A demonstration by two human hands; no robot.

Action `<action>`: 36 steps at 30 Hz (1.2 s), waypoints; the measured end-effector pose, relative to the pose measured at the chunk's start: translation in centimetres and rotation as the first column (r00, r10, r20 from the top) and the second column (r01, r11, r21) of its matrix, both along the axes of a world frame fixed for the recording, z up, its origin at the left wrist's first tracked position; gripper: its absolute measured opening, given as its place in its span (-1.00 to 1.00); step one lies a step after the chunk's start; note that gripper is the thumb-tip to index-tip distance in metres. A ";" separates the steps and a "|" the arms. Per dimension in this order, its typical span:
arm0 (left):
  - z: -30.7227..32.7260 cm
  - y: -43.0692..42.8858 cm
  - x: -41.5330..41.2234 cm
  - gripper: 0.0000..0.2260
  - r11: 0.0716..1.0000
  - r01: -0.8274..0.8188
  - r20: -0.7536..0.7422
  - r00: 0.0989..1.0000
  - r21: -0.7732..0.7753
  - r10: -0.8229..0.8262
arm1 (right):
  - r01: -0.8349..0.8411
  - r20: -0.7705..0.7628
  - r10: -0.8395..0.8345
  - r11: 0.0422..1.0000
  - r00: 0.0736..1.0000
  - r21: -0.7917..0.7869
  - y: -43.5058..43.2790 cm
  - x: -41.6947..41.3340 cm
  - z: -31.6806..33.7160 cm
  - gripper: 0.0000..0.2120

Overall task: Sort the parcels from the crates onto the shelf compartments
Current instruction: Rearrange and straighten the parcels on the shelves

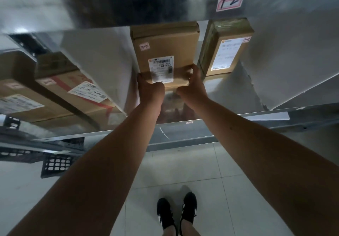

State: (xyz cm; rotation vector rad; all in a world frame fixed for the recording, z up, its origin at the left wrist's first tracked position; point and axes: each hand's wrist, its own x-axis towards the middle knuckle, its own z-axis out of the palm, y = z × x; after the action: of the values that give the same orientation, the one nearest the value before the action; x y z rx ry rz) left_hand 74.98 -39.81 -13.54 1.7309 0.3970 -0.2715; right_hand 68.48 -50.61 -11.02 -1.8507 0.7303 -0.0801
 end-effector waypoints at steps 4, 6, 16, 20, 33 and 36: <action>0.9 -0.1 0.1 -0.34 0.998 -0.012 -0.027 1.000 -0.060 0.010 | -0.007 -0.006 0.007 1.000 1.000 -0.006 -0.3 0.4 0.0 -0.11; 0.7 -0.1 0.1 -0.31 0.999 -0.010 -0.044 0.999 -0.053 0.008 | -0.012 -0.006 0.012 1.000 1.000 0.015 -0.3 0.2 0.0 -0.04; 3.6 2.0 -7.8 -0.36 0.970 -0.010 -0.050 0.999 -0.242 -0.002 | 0.017 0.138 -0.039 0.988 0.990 0.153 1.9 -7.1 2.6 -0.36; 6.9 4.6 -12.2 -0.47 0.964 0.144 0.062 0.989 -0.224 -0.134 | -0.015 0.181 -0.022 0.980 0.983 0.201 4.1 -10.0 4.2 -0.46; 7.2 18.6 -18.5 -0.84 0.968 -0.080 -0.002 0.997 -0.238 0.082 | -0.261 0.168 0.229 0.945 0.959 0.199 17.4 -15.4 4.8 -0.74; 7.2 21.7 -15.9 -0.78 0.962 -0.109 -0.010 0.994 -0.252 0.110 | -0.298 0.159 0.274 0.942 0.948 0.157 20.6 -13.5 4.9 -0.65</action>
State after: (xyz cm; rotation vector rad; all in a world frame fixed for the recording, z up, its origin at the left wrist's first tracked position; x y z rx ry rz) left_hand 59.10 -18.08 -6.35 1.4545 0.4349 -0.2282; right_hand 54.95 -30.05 -6.10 -1.7410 0.3551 0.0476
